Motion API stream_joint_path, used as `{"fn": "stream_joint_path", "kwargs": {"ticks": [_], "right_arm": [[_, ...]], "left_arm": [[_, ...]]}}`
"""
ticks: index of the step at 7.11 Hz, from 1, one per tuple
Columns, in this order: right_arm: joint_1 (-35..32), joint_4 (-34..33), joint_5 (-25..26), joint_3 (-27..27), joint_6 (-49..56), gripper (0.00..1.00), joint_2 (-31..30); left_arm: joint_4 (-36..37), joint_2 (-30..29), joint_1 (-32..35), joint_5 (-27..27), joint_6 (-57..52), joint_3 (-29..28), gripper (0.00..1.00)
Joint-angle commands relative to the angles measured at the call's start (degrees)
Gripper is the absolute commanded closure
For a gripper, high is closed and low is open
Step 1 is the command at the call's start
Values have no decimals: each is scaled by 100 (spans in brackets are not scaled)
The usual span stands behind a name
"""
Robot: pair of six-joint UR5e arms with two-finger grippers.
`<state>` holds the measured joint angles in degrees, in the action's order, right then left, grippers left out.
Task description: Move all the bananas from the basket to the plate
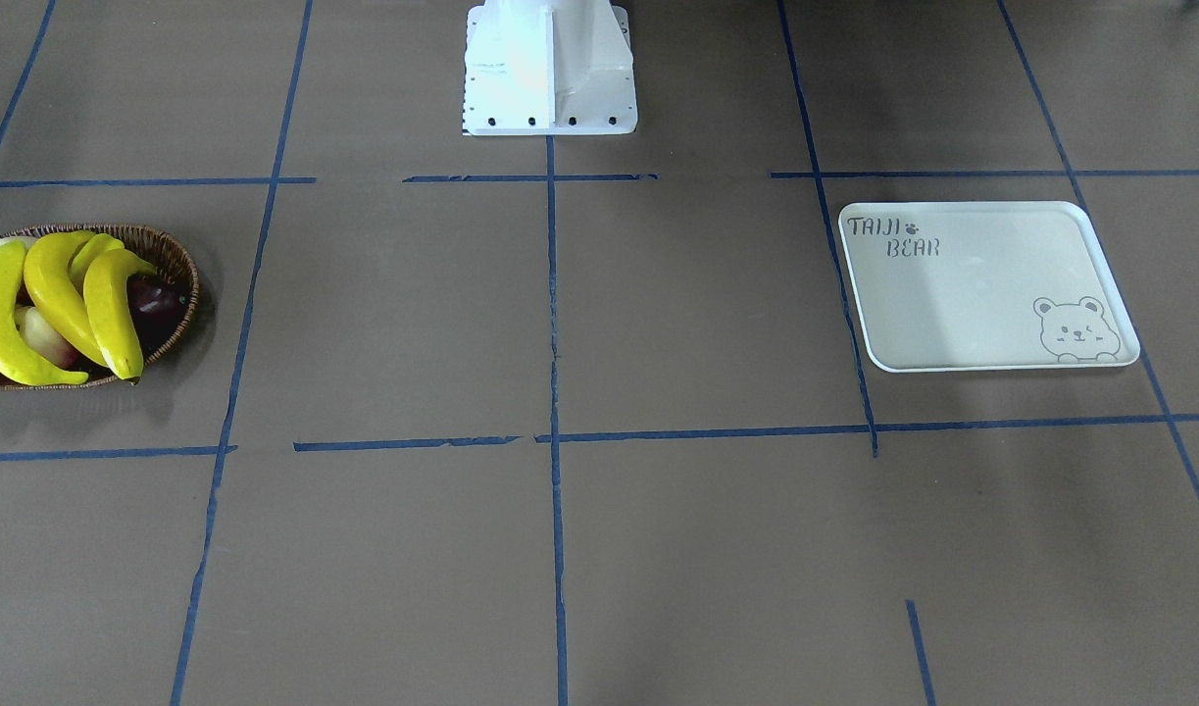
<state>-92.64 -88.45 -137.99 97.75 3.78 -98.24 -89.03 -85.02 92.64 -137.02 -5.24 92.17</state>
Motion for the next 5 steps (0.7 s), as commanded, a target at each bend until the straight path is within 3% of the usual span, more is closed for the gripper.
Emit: {"fn": "stream_joint_path", "kwargs": {"ticks": [1, 5], "right_arm": [[0, 3, 0, 16, -9, 0, 16], [17, 3, -18, 25, -18, 0, 94]], "left_arm": [[0, -6, 0, 0, 5, -6, 0], [-9, -111, -26, -9, -21, 90, 0]]}}
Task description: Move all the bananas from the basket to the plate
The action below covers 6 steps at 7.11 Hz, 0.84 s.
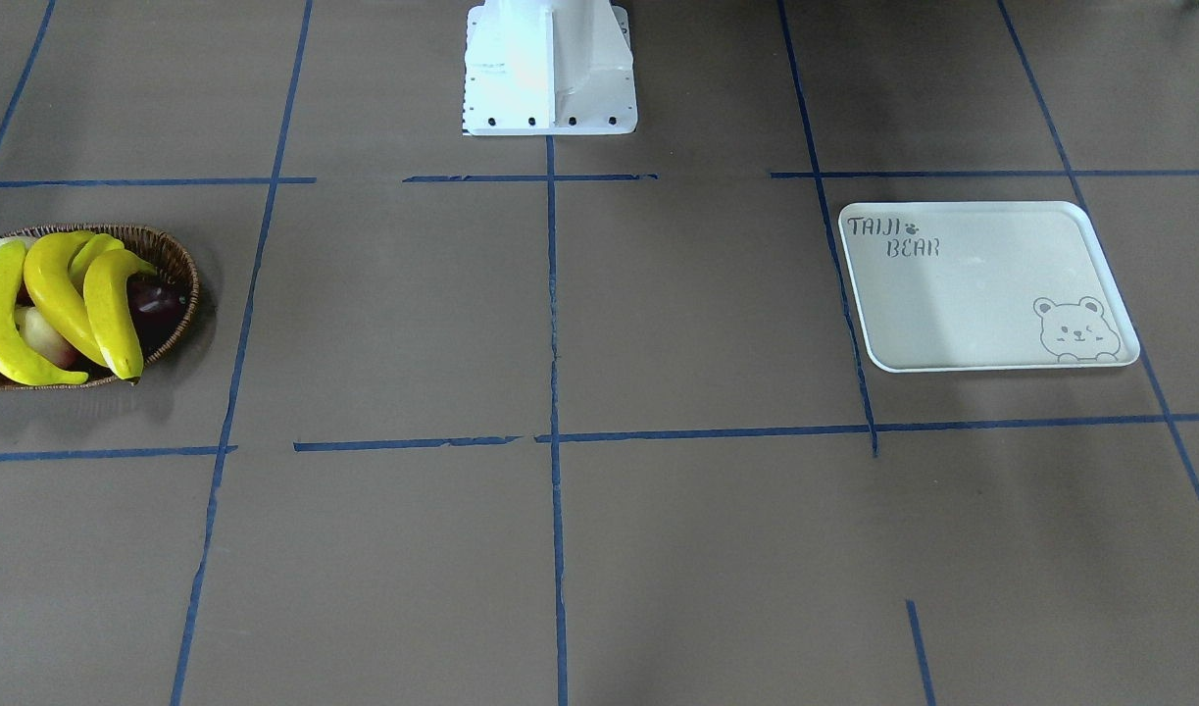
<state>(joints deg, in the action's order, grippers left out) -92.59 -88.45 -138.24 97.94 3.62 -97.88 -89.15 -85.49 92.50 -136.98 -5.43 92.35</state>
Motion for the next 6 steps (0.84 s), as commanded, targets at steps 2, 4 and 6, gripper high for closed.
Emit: {"fn": "stream_joint_path", "kwargs": {"ticks": [2, 4, 6], "right_arm": [[39, 39, -18, 111, -45, 0, 172], [179, 12, -184, 251, -45, 0, 216], [267, 30, -221, 287, -54, 0, 217]], "left_arm": [[-59, -275, -21, -118, -11, 99, 0], [-208, -267, -153, -128, 24, 38, 0], [-226, -293, -162, -267, 77, -49, 0]]}}
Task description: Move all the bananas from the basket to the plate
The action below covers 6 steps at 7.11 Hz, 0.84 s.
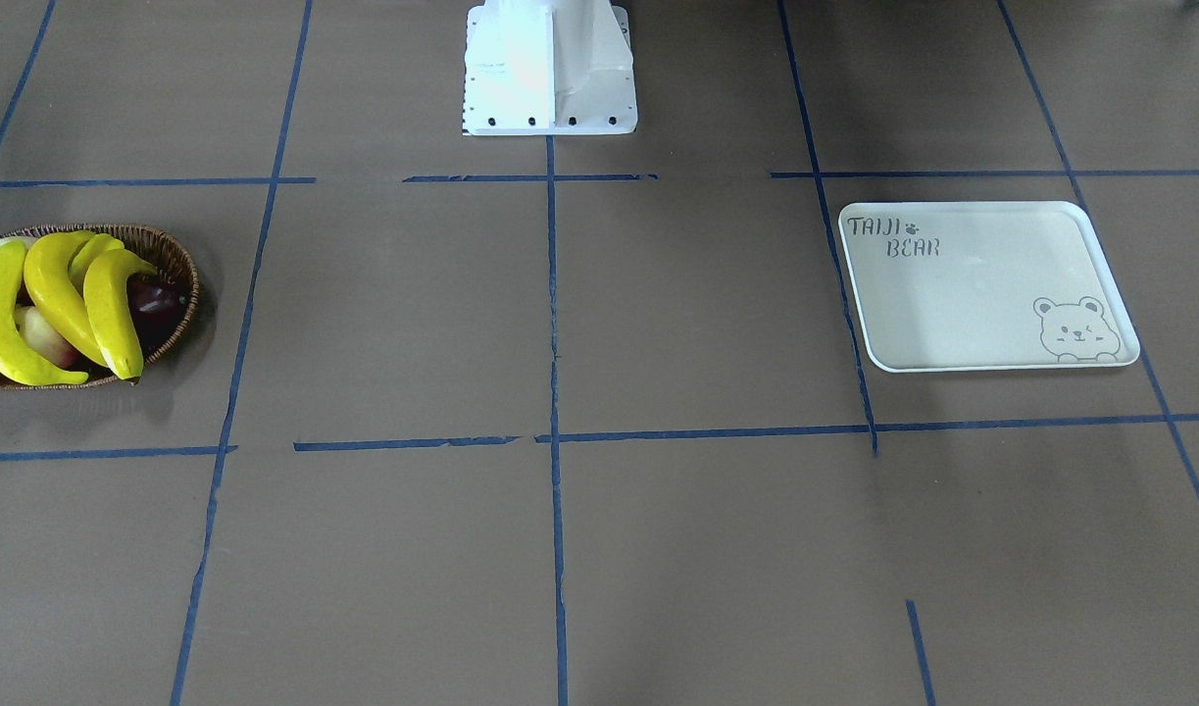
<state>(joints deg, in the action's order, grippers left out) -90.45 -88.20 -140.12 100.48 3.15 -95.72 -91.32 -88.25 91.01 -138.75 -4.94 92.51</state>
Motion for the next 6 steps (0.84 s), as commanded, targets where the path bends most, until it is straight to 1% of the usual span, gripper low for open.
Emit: {"fn": "stream_joint_path", "kwargs": {"ticks": [1, 2, 3, 4, 5, 6], "right_arm": [[88, 22, -67, 41, -7, 0, 9], [289, 31, -111, 163, -85, 0, 62], [534, 162, -103, 321, -721, 0, 71], [833, 616, -77, 375, -1537, 0, 54], [1088, 1151, 80, 358, -2450, 1, 36], [1360, 1617, 369, 341, -3033, 1, 27]], "left_arm": [[-9, -17, -13, -187, 28, -49, 0], [-18, -17, -13, -197, 28, -31, 0], [-18, -17, -13, -197, 28, -22, 0], [-61, -17, -13, -197, 28, -22, 0], [-131, -8, -13, -197, 28, -39, 0], [-132, -8, -13, -197, 28, -48, 0]]}}
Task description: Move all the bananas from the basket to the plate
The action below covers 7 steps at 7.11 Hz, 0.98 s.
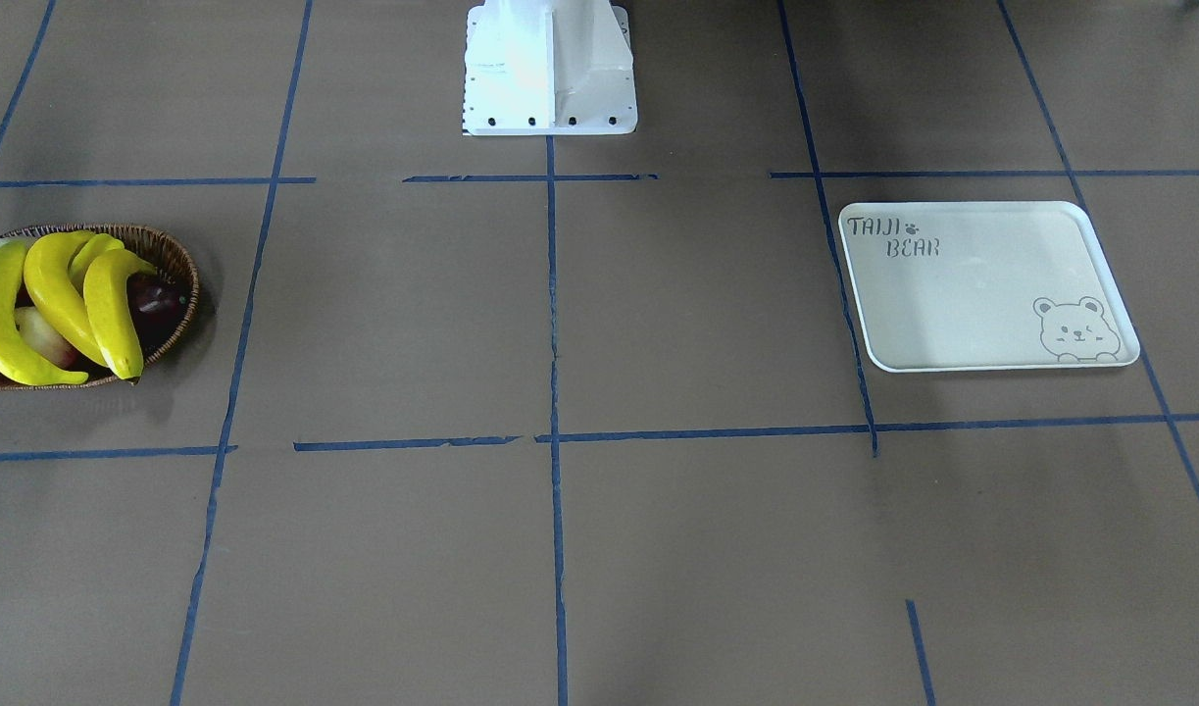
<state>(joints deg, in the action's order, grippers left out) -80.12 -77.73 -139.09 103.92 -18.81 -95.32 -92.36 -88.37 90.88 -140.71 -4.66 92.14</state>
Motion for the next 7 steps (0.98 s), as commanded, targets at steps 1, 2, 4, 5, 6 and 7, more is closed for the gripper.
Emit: {"fn": "stream_joint_path", "kwargs": {"ticks": [1, 2, 4, 5, 6, 7], "right_arm": [[644, 705, 555, -12, -974, 2, 5], [882, 707, 802, -4, -967, 3, 22], [1104, 707, 901, 5, -932, 9, 14], [1200, 698, 953, -12, -940, 12, 5], [1314, 680, 1145, -13, -940, 12, -12], [1367, 680, 1156, -13, -932, 13, -30]], "left_arm": [[-27, 4, 0, -1, 0, -12, 0], [-27, 4, 0, -9, 0, -20, 0], [-36, 4, 0, -1, 0, -29, 0], [-36, 4, 0, -9, 0, -38, 0], [-36, -5, 0, -10, 0, -38, 0], [-36, -5, 0, -10, 0, -38, 0]]}}
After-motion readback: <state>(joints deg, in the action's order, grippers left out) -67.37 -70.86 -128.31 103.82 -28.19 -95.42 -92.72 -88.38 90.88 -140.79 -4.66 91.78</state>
